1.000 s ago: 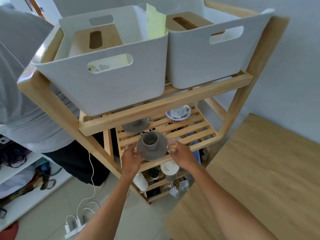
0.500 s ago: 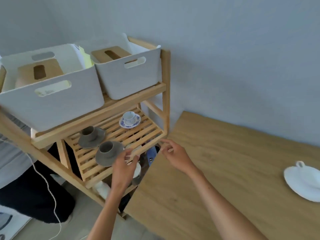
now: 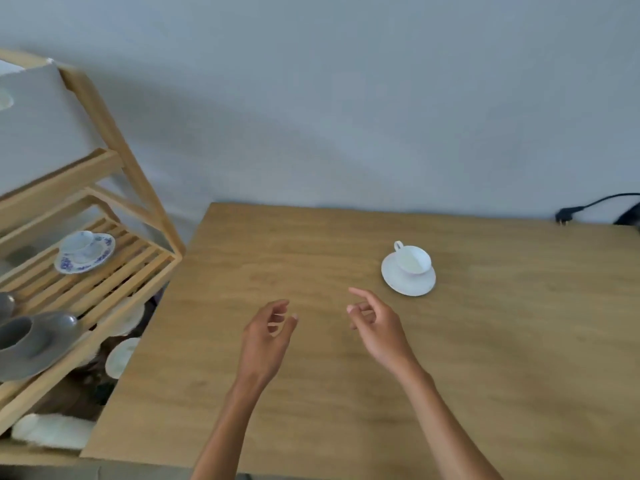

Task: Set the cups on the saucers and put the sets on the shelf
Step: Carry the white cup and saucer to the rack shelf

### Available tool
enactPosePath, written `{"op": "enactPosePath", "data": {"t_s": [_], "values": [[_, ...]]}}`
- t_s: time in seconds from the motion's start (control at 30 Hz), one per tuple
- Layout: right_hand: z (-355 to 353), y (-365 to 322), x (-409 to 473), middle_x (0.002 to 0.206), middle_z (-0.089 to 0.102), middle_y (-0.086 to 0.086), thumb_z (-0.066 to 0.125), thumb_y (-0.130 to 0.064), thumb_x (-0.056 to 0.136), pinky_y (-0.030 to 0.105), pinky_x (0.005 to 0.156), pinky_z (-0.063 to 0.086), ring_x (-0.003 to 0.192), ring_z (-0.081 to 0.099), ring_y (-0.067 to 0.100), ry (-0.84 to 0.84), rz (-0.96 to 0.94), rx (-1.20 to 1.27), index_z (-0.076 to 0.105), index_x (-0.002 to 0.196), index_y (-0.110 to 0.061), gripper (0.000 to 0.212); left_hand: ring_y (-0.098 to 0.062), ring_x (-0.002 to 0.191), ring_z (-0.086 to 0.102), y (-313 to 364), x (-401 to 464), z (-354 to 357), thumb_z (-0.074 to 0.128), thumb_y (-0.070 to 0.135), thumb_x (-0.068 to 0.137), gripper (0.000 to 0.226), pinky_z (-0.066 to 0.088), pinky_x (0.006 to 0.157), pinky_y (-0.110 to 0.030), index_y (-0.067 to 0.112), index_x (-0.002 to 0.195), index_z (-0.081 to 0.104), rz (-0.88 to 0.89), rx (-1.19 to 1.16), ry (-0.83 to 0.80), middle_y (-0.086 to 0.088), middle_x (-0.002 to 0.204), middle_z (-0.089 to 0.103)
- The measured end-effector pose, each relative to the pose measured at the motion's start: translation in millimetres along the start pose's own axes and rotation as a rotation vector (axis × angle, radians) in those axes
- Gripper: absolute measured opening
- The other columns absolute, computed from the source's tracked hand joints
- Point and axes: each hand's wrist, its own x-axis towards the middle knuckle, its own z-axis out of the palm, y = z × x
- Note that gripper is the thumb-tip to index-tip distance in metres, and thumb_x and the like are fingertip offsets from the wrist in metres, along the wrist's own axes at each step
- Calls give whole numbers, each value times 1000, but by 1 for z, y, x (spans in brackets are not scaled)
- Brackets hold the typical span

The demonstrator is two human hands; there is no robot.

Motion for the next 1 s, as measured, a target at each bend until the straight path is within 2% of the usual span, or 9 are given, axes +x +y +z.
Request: {"op": "enactPosePath", "data": {"t_s": [0.2, 0.37, 0.53, 0.6, 0.7, 0.8, 0.87, 0.93, 1.0], "values": [[-75, 55, -7, 93, 63, -3, 59, -24, 98, 32, 63, 54, 73, 70, 11, 143, 118, 37, 62, 123, -34, 28, -7, 92, 62, 16, 17, 84, 67, 28, 88, 27, 49, 77, -21, 24, 115, 65, -2, 26, -211, 10, 104, 66], [-109, 77, 14, 95, 62, -3, 56, -22, 99, 46, 74, 59, 70, 70, 8, 273, 194, 92, 57, 131, -32, 33, -8, 87, 63, 23, 45, 133, 66, 26, 88, 30, 49, 75, -20, 22, 118, 64, -18, 56, -264, 4, 101, 66], [-125, 82, 52, 108, 62, -2, 55, -21, 98, 41, 69, 60, 71, 69, 11, 311, 265, 88, 43, 145, -32, 49, -10, 95, 61, 25, 69, 172, 62, 31, 90, 41, 48, 87, -26, 16, 128, 58, -20, 123, -283, 1, 110, 65], [-130, 84, 66, 104, 62, -4, 54, -22, 99, 37, 68, 61, 71, 70, 13, 280, 286, 61, 40, 148, -31, 52, -13, 98, 60, 26, 77, 183, 62, 29, 91, 44, 45, 89, -25, 12, 131, 56, -2, 151, -292, -1, 111, 63], [-134, 88, 83, 95, 64, -8, 53, -27, 98, 37, 67, 60, 70, 70, 18, 252, 277, -23, 43, 145, -33, 49, -17, 100, 60, 29, 88, 196, 61, 25, 92, 41, 47, 90, -29, 13, 130, 55, 41, 174, -315, -3, 110, 63], [-136, 95, 94, 94, 68, -8, 53, -31, 96, 41, 75, 60, 73, 68, 20, 241, 236, -112, 47, 141, -38, 46, -16, 102, 58, 29, 98, 208, 60, 29, 90, 35, 49, 91, -37, 23, 125, 58, 116, 199, -344, 2, 109, 65], [-137, 98, 99, 93, 68, -8, 53, -30, 97, 42, 76, 60, 71, 67, 19, 235, 226, -144, 48, 141, -39, 45, -18, 106, 55, 25, 102, 216, 60, 33, 89, 40, 48, 92, -40, 23, 128, 56, 127, 240, -362, 4, 112, 64], [-139, 99, 101, 91, 69, -7, 54, -27, 97, 40, 72, 60, 65, 67, 18, 222, 229, -153, 48, 141, -40, 47, -20, 111, 52, 22, 104, 222, 63, 33, 87, 48, 46, 95, -39, 20, 133, 53, 114, 277, -358, 2, 117, 61], [-139, 97, 101, 86, 70, -5, 56, -23, 97, 29, 61, 58, 53, 65, 14, 221, 233, -126, 49, 142, -39, 48, -20, 112, 51, 18, 105, 226, 65, 32, 86, 54, 45, 96, -39, 20, 136, 51, 111, 292, -345, 0, 118, 59]]}}
